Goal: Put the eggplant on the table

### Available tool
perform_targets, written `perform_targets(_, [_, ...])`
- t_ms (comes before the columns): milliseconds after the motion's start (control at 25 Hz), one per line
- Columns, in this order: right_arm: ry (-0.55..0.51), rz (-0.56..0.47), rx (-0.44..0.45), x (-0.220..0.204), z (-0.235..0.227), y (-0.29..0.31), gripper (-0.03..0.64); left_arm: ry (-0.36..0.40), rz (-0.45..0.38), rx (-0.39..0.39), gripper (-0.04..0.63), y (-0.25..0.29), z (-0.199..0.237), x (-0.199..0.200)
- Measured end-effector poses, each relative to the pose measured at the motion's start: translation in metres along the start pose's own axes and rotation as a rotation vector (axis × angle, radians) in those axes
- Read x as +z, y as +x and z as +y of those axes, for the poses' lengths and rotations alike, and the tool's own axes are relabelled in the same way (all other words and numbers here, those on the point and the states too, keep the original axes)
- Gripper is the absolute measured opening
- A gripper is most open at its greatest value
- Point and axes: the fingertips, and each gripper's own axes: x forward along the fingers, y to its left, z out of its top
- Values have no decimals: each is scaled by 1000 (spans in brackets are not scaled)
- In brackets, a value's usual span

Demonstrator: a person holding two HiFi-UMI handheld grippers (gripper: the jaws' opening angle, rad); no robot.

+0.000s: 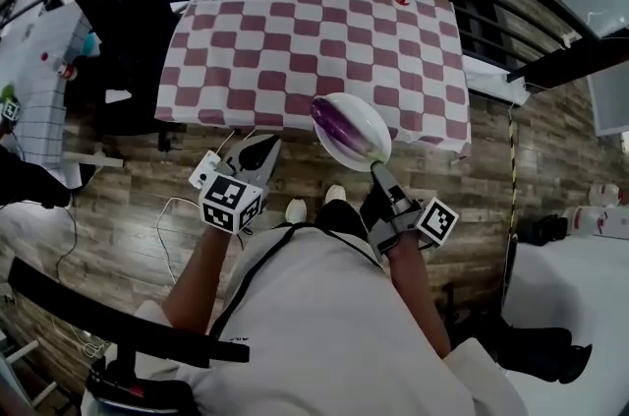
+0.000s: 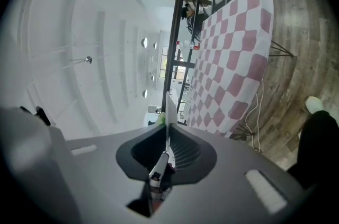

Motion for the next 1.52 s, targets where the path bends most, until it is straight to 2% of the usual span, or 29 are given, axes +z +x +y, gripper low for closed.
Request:
perform_targets(600, [5, 94, 12, 21, -5, 48, 32, -28, 10, 72, 2, 18, 25, 2])
perform_targets(1160, [-29, 226, 15, 110, -14, 118, 31, -39, 0, 152, 2, 102, 56, 41])
perform_targets(1520, [-62, 362, 12, 153, -33, 174, 32, -72, 19, 236, 2, 138, 79, 54])
